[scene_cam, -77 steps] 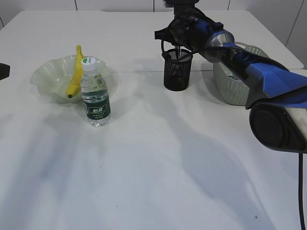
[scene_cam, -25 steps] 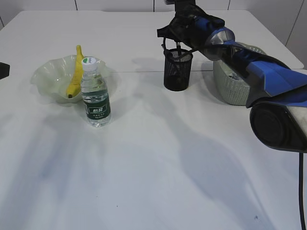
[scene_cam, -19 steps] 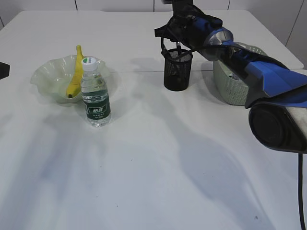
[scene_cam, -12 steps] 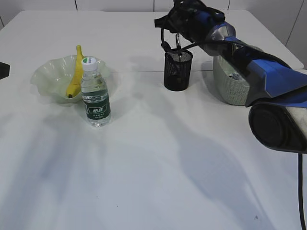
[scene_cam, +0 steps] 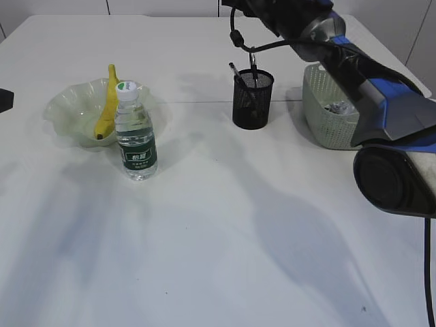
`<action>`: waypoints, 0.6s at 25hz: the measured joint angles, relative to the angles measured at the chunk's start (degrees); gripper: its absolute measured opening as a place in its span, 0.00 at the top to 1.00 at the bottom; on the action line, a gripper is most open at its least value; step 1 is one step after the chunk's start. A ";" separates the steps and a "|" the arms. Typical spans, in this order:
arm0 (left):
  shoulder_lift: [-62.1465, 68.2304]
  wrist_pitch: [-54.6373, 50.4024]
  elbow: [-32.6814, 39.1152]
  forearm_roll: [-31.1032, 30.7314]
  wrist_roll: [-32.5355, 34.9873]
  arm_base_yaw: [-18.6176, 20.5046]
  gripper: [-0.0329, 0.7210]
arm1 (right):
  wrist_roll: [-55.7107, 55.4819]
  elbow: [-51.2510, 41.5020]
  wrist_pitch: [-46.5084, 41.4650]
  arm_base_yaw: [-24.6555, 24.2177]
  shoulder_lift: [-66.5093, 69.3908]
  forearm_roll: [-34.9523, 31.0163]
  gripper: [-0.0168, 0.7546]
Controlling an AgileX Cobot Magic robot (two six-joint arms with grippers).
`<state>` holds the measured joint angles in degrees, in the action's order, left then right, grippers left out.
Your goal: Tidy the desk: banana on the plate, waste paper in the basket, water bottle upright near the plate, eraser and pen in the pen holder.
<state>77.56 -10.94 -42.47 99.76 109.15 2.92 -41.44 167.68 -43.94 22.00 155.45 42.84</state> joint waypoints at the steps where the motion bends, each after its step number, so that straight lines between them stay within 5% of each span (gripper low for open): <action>1: 0.00 0.00 0.00 0.00 0.00 0.00 0.30 | 0.00 0.35 -0.90 0.00 0.00 0.00 0.67; 8: 0.00 0.00 -1.51 0.00 0.00 0.00 0.30 | 0.48 0.37 -3.95 0.00 -1.17 -1.75 0.70; 15: 0.00 0.00 -6.28 0.00 0.00 0.00 0.30 | 4.22 0.37 -4.33 0.00 -6.69 -2.82 0.96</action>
<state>77.56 -10.94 -48.76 99.76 109.15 2.92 -37.22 168.05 -48.27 22.00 148.76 40.02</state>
